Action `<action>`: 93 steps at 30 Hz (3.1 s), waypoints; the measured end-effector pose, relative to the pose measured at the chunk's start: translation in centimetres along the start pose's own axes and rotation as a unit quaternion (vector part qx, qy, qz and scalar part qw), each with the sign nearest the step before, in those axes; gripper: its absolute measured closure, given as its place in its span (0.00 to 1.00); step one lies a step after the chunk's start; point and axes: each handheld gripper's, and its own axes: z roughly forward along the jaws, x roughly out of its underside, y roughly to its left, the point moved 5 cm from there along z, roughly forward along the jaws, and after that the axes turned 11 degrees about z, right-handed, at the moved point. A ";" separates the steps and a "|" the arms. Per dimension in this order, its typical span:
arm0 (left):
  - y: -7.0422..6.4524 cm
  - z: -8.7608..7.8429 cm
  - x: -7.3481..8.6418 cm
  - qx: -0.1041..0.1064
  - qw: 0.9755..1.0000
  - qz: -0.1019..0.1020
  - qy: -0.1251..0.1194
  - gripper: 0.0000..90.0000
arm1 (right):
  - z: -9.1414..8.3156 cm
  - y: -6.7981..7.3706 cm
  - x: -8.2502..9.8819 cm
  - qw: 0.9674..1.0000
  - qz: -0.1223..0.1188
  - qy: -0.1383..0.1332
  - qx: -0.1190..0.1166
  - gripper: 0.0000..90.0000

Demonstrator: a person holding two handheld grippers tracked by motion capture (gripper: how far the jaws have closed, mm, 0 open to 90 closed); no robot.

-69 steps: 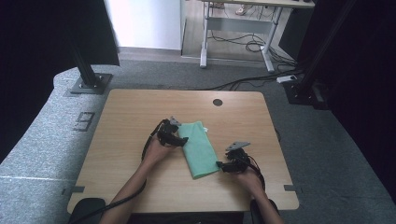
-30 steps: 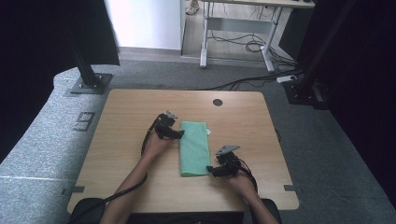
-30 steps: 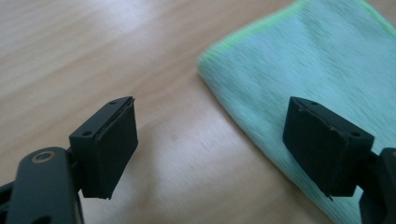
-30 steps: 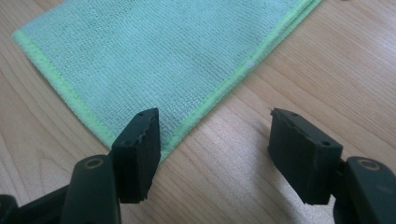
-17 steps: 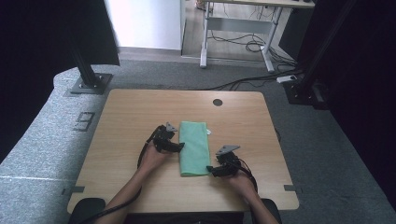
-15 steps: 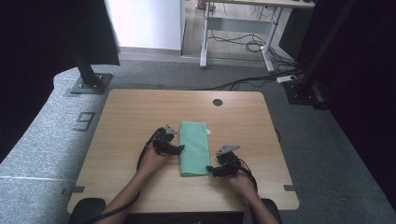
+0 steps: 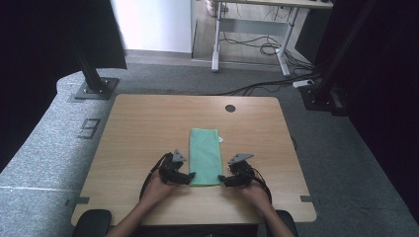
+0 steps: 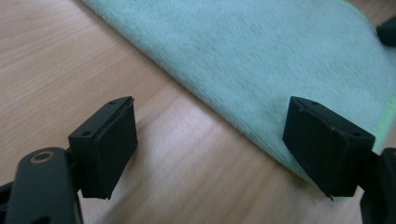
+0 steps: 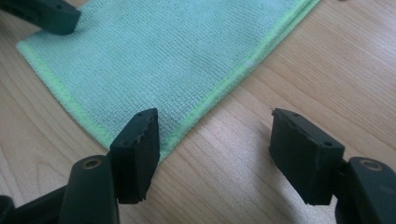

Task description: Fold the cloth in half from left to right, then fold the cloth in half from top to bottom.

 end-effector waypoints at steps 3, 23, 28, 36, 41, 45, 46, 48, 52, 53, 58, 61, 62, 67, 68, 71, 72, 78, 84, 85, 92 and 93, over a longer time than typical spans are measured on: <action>0.4 -0.3 0.5 -0.007 1.000 -0.003 0.002 0.19 | 0.2 0.2 -0.1 1.000 0.002 -0.003 0.001 0.36; 1.3 -3.3 2.5 -0.010 1.000 -0.002 -0.010 0.15 | -1.1 -1.5 0.4 0.999 0.000 -0.020 0.028 0.20; 2.0 -3.3 3.8 -0.019 1.000 -0.002 0.005 0.13 | -1.0 -3.0 1.1 0.999 0.006 -0.016 0.041 0.14; 2.1 -2.8 4.1 -0.012 1.000 0.006 0.009 0.05 | -0.7 -3.6 1.7 0.999 0.022 -0.032 0.033 0.00; 2.1 -2.8 4.1 -0.011 1.000 0.004 0.010 0.04 | -0.7 -3.6 1.8 0.999 0.024 -0.034 0.034 0.00; 2.1 -2.8 4.1 -0.011 1.000 0.004 0.010 0.04 | -0.7 -3.6 1.8 0.999 0.024 -0.035 0.034 0.00; 2.1 -2.8 4.1 -0.011 1.000 0.004 0.010 0.04 | -0.7 -3.6 1.8 0.999 0.025 -0.034 0.034 0.00; 2.1 -2.8 4.1 -0.011 1.000 0.004 0.010 0.04 | -0.7 -3.6 1.8 0.999 0.025 -0.034 0.034 0.00; 2.1 -2.7 4.0 -0.012 1.000 0.002 0.011 0.03 | -0.7 -3.6 1.8 0.999 0.024 -0.035 0.034 0.00; 2.1 -2.7 4.0 -0.012 1.000 0.002 0.012 0.03 | -0.7 -3.6 1.8 0.999 0.024 -0.035 0.034 0.00; 2.1 -2.4 3.8 -0.015 1.000 -0.003 0.016 0.00 | -0.7 -3.6 1.7 0.999 0.024 -0.029 0.034 0.00; 2.3 -2.2 3.3 -0.009 1.000 -0.012 0.013 0.00 | -0.8 -3.6 1.5 0.999 0.025 -0.026 0.031 0.02; 2.4 -2.1 3.1 -0.006 1.000 -0.017 0.007 0.00 | -0.8 -3.6 1.5 0.999 0.027 -0.026 0.029 0.02; 3.2 -2.0 1.4 -0.015 1.000 -0.016 -0.010 0.00 | -0.7 -3.6 0.4 0.998 0.038 -0.036 0.022 0.04; 3.3 -2.0 1.1 -0.015 1.000 -0.016 -0.011 0.00 | -0.6 -3.5 0.1 0.998 0.039 -0.038 0.021 0.04; 3.8 -1.6 0.2 -0.018 1.000 -0.019 -0.016 0.00 | -0.3 -3.3 -0.9 0.998 0.041 -0.042 0.015 0.05; 3.9 -1.4 0.0 -0.020 0.999 -0.019 -0.016 0.00 | -0.2 -3.2 -1.2 0.998 0.040 -0.043 0.017 0.06; 5.5 -0.1 -1.6 -0.035 0.999 -0.028 -0.022 0.01 | 1.1 -2.6 -3.1 0.999 0.030 -0.038 0.021 0.07; 6.5 1.6 -2.6 -0.045 0.998 -0.031 -0.017 0.01 | 2.3 -1.7 -4.6 0.999 0.019 -0.040 0.018 0.07; 6.7 1.9 -2.7 -0.048 0.998 -0.033 -0.016 0.01 | 2.5 -1.5 -4.8 0.999 0.016 -0.038 0.019 0.07; 7.2 3.5 -2.5 -0.067 0.997 -0.036 -0.002 0.01 | 3.6 -1.6 -4.6 0.999 0.000 -0.020 0.035 0.07; 7.1 3.5 -2.5 -0.070 0.997 -0.036 -0.002 0.01 | 3.6 -1.6 -4.6 0.999 0.000 -0.019 0.035 0.07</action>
